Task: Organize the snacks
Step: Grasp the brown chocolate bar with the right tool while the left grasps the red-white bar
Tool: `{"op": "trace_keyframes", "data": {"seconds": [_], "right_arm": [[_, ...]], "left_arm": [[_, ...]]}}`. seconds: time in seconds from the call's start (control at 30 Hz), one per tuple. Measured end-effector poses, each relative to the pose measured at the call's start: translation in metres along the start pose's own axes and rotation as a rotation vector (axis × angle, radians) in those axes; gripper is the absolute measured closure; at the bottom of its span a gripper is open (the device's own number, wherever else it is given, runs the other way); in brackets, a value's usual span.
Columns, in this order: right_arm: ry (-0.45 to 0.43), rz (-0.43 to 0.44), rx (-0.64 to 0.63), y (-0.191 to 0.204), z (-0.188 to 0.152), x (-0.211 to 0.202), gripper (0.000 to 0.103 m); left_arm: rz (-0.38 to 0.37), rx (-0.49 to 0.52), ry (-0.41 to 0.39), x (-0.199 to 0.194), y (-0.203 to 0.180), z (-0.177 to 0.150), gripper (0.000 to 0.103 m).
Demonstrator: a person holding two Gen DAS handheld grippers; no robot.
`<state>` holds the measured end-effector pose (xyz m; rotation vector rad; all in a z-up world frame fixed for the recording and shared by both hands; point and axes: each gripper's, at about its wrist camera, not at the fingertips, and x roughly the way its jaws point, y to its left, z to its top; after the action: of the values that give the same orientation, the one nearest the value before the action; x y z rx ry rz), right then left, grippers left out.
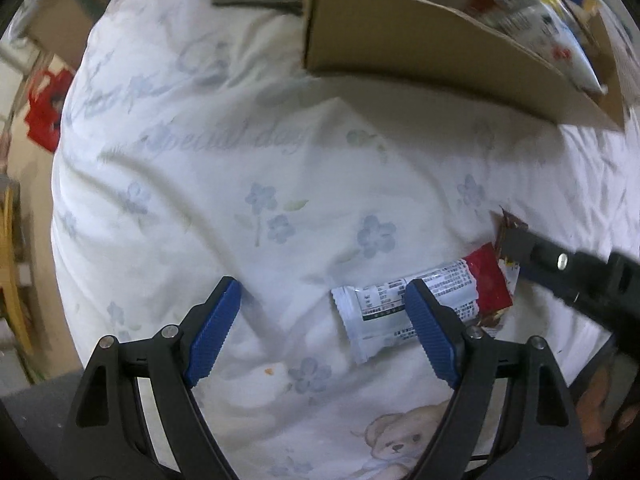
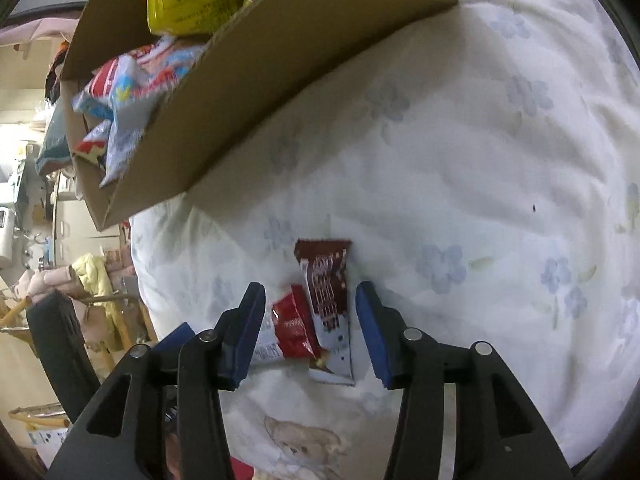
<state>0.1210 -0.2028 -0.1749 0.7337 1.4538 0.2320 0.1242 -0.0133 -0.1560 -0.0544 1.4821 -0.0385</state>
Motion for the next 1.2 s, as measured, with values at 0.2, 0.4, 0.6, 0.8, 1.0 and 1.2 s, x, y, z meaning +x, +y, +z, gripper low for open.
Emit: {"op": "trace_keyframes", "data": {"seconds": [0.2,0.4,0.6,0.8,1.0,1.2], "right_arm": [[-0.022,-0.083,-0.083,0.007,0.007,-0.002,0.085],[-0.155,-0.104,-0.112,0.010,0.010,-0.054,0.085],[-0.279,-0.109,-0.118,0.006,0.006,-0.107,0.085],[-0.269,-0.045,-0.098,-0.004,-0.001,-0.115,0.085],[-0.263,-0.022,-0.110,0.004,-0.007,-0.109,0.085],[-0.276,0.004,-0.108,0.007,-0.009,-0.113,0.085]], "left_arm": [[-0.057,0.069,0.054,-0.002,-0.021,-0.004,0.021],[-0.064,0.329,0.011,-0.014,-0.061,-0.004,0.021],[-0.114,0.501,0.047,0.001,-0.096,0.000,0.022],[-0.061,0.491,0.081,0.022,-0.101,0.007,0.037],[-0.054,0.461,0.035,0.021,-0.099,0.003,0.067],[-0.076,0.397,-0.012,-0.002,-0.102,-0.013,0.070]]}}
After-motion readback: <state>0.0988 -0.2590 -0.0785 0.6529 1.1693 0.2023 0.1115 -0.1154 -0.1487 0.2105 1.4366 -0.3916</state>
